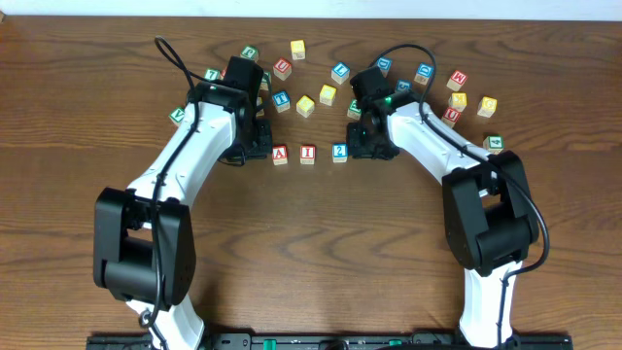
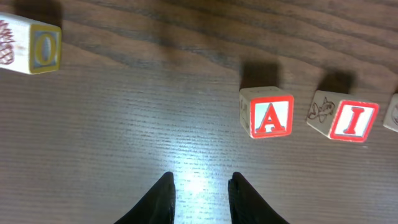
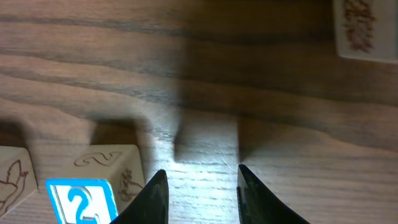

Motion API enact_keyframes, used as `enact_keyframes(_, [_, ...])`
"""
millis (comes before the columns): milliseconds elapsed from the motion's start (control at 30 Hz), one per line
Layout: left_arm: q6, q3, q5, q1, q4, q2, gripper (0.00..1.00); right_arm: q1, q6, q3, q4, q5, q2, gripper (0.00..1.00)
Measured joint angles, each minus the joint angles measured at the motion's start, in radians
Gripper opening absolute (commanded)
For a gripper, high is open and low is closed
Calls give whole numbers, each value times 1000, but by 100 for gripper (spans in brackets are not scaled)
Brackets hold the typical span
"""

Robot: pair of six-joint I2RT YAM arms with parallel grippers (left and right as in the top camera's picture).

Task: Spell out AI2
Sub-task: 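Push the A, I and 2 blocks together with both grippers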

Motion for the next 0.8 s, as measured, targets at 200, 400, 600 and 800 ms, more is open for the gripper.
enact_keyframes(200, [-5, 0, 0, 0, 34, 42, 21, 6, 0, -2, 16, -5, 9, 31])
enact_keyframes(400, [-6, 0, 18, 0, 46, 100, 19, 6, 0, -9, 22, -7, 10, 32])
enact_keyframes(600, [-6, 0, 23, -10, 72, 141, 19, 6, 0, -12, 23, -7, 10, 33])
enact_keyframes(800, [-6, -3, 30, -51, 140, 142, 19, 6, 0, -12, 23, -7, 10, 33])
